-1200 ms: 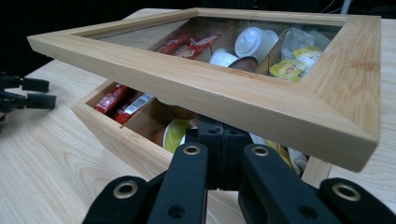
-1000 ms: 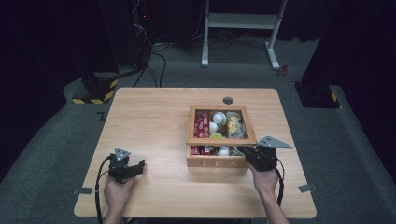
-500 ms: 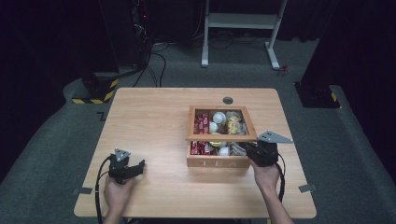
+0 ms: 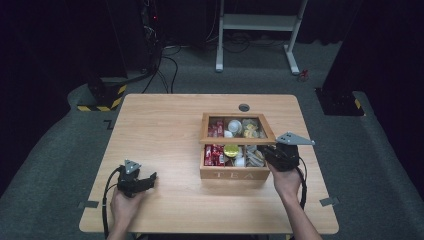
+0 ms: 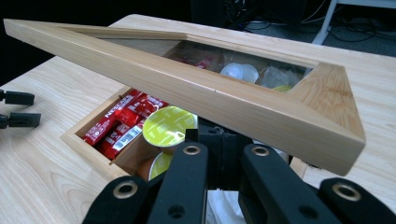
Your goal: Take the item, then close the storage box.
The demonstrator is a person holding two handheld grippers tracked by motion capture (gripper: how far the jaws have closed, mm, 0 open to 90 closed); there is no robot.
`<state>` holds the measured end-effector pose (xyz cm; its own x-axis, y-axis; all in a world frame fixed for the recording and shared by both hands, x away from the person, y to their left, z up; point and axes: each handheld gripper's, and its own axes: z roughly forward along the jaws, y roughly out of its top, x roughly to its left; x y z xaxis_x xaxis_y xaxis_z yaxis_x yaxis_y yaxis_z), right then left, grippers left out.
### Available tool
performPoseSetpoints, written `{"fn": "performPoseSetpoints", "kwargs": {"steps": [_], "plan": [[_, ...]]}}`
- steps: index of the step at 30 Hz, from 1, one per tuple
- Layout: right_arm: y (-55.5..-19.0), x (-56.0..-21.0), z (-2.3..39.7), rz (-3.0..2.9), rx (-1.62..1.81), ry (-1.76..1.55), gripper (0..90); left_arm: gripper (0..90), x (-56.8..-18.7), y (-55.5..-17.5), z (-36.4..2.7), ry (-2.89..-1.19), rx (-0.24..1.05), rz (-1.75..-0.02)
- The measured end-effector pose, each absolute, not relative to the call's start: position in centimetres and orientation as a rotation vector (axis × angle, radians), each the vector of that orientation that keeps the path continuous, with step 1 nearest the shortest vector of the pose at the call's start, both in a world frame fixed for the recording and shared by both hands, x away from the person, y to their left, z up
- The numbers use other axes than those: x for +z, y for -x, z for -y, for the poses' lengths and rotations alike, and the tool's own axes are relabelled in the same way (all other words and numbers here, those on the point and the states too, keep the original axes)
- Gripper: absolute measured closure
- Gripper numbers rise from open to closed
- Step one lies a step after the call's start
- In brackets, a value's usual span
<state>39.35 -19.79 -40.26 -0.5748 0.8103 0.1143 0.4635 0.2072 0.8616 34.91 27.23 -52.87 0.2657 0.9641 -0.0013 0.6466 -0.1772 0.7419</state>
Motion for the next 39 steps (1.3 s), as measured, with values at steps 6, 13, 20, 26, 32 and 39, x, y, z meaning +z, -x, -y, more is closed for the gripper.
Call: {"fn": "performPoseSetpoints", "kwargs": {"steps": [6, 13, 20, 26, 32, 39], "plan": [[-39.9, -39.2, 19.7, -2.126, 1.31, -1.174, 90.0, 19.6, -52.9, -34.9, -27.0, -1.923, 0.634, -1.432], [-40.3, -38.7, 19.7, -2.125, 1.309, -1.174, 90.0, 21.3, -52.6, -35.2, -26.8, -1.906, 0.568, -1.434], [-40.5, -38.4, 19.8, -2.128, 1.316, -1.169, 90.0, 24.3, -52.2, -35.5, -26.3, -1.896, 0.519, -1.42], [-40.7, -38.1, 20.0, -2.126, 1.32, -1.171, 90.0, 24.1, -51.4, -35.9, -25.2, -1.908, 0.459, -1.35], [-40.9, -38.0, 20.2, -2.111, 1.339, -1.177, 90.0, 24.8, -50.1, -36.5, -23.4, -1.939, 0.42, -1.245], [-41.0, -37.9, 20.3, -2.105, 1.337, -1.187, 90.0, 27.0, -48.7, -36.9, -21.8, -1.889, 0.362, -1.19]]}}
